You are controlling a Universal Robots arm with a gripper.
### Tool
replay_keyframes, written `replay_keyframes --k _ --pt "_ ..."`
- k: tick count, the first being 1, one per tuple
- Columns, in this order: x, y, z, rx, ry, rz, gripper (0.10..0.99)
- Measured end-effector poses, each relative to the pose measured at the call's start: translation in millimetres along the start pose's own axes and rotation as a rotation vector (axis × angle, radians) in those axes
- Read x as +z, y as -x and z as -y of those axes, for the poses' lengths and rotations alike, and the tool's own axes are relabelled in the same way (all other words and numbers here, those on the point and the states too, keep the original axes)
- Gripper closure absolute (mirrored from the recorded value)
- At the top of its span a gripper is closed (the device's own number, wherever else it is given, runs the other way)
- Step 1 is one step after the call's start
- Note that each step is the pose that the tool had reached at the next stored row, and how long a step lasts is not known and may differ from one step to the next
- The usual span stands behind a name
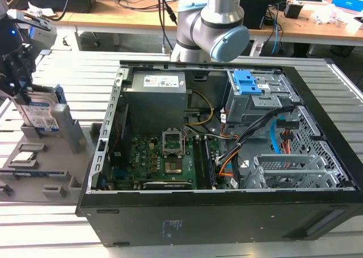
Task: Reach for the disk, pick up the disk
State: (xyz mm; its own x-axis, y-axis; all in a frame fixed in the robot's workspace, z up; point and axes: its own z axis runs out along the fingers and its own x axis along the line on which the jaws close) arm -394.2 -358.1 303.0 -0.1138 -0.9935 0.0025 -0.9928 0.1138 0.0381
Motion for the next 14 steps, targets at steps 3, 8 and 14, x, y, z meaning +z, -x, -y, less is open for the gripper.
replay_keyframes --k 3,8,14 --pt "-4.4 0.2 -0.2 0.000 0.000 0.0000 0.710" --pt "-8.8 0.3 -0.4 0.000 0.000 0.0000 0.710" --pt "-17.2 0.7 -0.7 0.000 0.000 -0.0001 0.710"
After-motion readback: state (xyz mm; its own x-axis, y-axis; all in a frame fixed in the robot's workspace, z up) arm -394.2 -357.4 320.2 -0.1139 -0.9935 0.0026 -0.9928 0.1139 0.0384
